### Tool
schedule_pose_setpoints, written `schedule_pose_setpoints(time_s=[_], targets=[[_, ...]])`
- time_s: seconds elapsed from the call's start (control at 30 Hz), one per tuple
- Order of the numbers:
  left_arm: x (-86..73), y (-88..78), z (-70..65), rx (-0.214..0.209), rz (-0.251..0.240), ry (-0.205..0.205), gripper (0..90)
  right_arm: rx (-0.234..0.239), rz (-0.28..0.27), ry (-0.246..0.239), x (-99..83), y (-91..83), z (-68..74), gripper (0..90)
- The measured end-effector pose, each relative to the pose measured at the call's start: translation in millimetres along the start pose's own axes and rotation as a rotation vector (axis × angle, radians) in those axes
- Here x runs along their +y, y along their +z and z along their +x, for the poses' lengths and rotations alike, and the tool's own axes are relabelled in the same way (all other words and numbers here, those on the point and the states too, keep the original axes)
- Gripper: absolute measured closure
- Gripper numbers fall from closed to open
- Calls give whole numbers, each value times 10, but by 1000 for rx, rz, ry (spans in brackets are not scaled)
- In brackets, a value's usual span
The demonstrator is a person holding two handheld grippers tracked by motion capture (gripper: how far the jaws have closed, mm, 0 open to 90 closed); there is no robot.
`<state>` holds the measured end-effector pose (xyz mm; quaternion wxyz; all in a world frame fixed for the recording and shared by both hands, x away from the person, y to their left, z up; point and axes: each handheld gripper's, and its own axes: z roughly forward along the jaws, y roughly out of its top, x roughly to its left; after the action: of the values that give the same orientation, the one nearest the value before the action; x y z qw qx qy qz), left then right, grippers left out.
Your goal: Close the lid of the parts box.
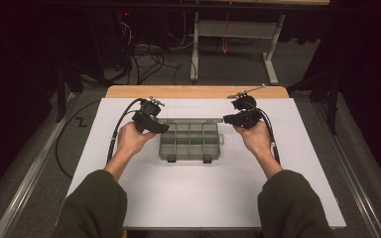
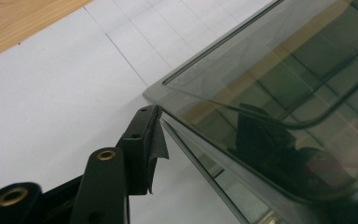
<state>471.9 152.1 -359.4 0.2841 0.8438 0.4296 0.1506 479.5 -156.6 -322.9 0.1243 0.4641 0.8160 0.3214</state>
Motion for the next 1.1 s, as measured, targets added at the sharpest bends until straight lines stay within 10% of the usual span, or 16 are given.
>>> schedule_pose_setpoints(time_s=[0.6,1.1], targets=[[-170,17,-4,-38,74,-32,523,27,-6,-70,30,-33,127,873],[-391,-226,125,-36,2,-139,570,69,27,-125,-119,50,281,874]])
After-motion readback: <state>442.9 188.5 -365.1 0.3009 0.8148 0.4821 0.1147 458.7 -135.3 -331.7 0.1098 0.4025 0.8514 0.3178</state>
